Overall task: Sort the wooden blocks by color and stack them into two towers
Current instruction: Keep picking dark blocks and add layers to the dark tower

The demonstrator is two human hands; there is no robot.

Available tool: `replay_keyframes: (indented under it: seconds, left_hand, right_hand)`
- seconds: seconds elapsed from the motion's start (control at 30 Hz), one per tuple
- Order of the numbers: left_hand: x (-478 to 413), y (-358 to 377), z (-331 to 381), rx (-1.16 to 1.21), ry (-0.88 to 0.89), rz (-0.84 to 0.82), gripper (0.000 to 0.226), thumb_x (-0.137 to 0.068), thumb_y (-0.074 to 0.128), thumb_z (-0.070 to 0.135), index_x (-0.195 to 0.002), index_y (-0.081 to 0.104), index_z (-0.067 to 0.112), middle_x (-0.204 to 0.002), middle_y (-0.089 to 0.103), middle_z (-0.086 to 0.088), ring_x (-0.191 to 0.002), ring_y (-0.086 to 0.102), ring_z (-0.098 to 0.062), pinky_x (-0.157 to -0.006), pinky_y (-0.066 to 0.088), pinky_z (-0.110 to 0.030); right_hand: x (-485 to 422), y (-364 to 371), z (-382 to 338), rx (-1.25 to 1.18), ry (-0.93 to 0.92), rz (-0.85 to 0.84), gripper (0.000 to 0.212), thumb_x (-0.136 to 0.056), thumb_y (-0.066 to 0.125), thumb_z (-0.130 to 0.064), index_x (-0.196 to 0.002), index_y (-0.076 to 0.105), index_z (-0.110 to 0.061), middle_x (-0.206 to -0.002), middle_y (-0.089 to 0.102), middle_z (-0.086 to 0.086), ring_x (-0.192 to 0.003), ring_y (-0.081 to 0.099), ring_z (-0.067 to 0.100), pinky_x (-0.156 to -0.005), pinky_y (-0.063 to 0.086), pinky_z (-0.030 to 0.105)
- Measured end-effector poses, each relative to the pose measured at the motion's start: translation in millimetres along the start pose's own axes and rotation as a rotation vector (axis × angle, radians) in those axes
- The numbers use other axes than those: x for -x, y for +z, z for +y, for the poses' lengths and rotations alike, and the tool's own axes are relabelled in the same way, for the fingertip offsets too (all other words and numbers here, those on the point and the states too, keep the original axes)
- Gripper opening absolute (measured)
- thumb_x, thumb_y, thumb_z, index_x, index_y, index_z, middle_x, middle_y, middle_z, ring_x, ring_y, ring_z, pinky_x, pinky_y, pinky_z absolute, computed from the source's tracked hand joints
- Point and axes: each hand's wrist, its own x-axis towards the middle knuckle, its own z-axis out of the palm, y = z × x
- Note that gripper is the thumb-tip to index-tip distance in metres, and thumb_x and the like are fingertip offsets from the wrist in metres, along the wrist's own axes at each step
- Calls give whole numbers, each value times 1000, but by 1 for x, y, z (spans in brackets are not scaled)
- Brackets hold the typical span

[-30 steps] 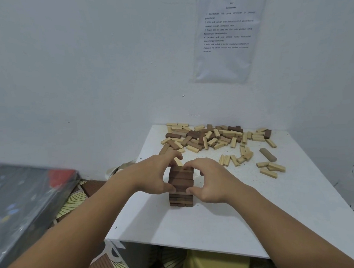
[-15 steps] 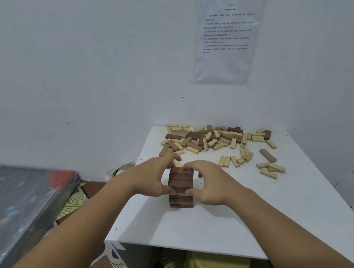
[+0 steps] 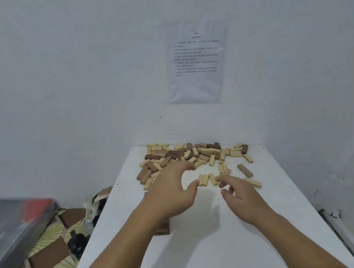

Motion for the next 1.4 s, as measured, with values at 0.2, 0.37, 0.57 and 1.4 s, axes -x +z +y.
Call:
replay_keyframes:
  seconds: [0.2, 0.37, 0.57, 1.4]
  left_hand:
    - [-95, 70, 27, -39, -232, -101, 46, -96, 60, 43, -136, 56, 22, -134, 61, 7, -122, 57, -16, -98, 48, -33]
    - [-188, 126, 13, -102, -423, -113, 44, -94, 59, 46, -127, 52, 18, -104, 52, 6, -103, 58, -21, -78, 45, -34]
    - [-276, 185, -20, -370, -493, -58, 59, -92, 55, 66, -111, 56, 11, -107, 62, -7, -107, 60, -31, -74, 49, -38]
    - [-226, 207, 20, -3, -281, -129, 44, -80, 65, 31, -122, 58, 21, -113, 53, 5, -103, 53, -15, -73, 44, -23]
  right_hand:
    - [-38, -51, 66, -67, 144, 155, 30, -96, 63, -17, -114, 66, -40, -109, 66, -16, -80, 61, -1, -68, 44, 12]
    - [-111, -70, 127, -38, 221, 228, 23, -91, 69, -24, -112, 68, -33, -106, 64, -10, -87, 60, 12, -79, 46, 27]
    - [-190, -71, 174, 74, 160, 202, 21, -92, 68, -20, -112, 66, -27, -118, 54, -5, -105, 54, 15, -83, 37, 25]
    - [-210, -88, 203, -174, 179, 334, 38, -77, 84, -48, -110, 72, -35, -105, 70, -11, -76, 57, 10, -73, 47, 24]
